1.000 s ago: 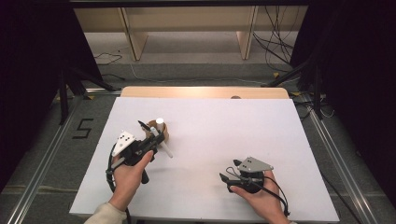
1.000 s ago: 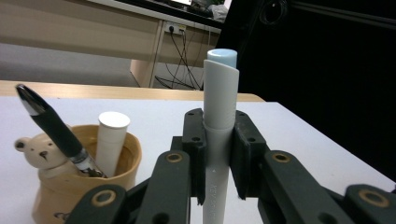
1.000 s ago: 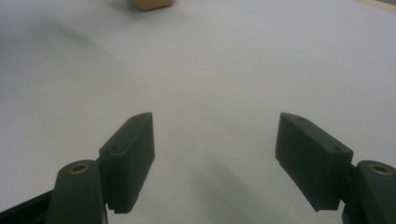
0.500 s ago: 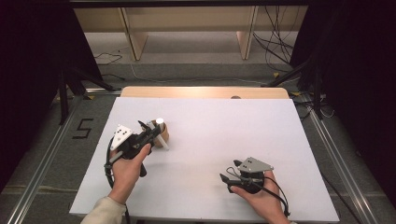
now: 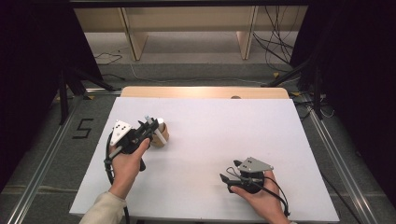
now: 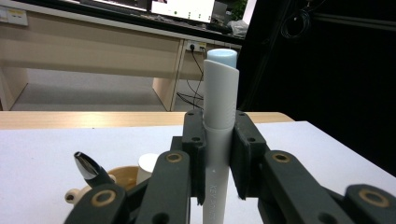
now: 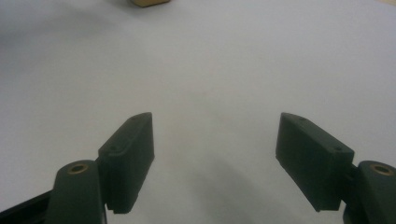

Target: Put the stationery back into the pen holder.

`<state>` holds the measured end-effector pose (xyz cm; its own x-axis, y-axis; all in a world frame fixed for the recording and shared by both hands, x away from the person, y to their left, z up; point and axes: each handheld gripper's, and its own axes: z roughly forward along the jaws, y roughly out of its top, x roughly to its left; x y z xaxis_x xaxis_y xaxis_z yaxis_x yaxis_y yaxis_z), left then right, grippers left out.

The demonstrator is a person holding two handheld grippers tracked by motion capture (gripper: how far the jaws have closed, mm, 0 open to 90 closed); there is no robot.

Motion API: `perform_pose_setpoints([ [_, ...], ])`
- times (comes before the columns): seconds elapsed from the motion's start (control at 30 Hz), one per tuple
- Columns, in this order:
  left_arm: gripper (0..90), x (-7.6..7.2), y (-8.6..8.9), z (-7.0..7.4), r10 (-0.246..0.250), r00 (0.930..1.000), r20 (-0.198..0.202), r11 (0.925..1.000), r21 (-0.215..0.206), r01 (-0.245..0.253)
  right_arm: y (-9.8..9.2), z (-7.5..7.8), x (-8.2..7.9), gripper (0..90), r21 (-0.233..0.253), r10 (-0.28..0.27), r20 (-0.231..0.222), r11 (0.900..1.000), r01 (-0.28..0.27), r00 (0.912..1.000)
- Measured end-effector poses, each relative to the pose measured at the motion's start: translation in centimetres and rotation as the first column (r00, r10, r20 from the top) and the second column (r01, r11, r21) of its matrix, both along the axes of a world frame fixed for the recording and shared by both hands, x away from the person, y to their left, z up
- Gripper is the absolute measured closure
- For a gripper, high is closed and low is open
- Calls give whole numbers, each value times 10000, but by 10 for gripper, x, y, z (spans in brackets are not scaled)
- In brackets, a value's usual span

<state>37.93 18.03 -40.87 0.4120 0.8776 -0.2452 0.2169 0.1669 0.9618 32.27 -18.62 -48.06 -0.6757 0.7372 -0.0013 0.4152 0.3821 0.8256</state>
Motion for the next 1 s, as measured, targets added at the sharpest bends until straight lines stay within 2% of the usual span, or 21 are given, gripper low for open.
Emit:
perform_pose_setpoints([
  [0.63,778,7,5,4,437,9986,300,9987,249,-444,0,0,1,284,-18,24,14,10000,-24,10000],
  [1.0,777,9,7,6,686,9966,464,9973,229,-697,0,-1,1,284,-13,15,-14,10000,-15,10000],
])
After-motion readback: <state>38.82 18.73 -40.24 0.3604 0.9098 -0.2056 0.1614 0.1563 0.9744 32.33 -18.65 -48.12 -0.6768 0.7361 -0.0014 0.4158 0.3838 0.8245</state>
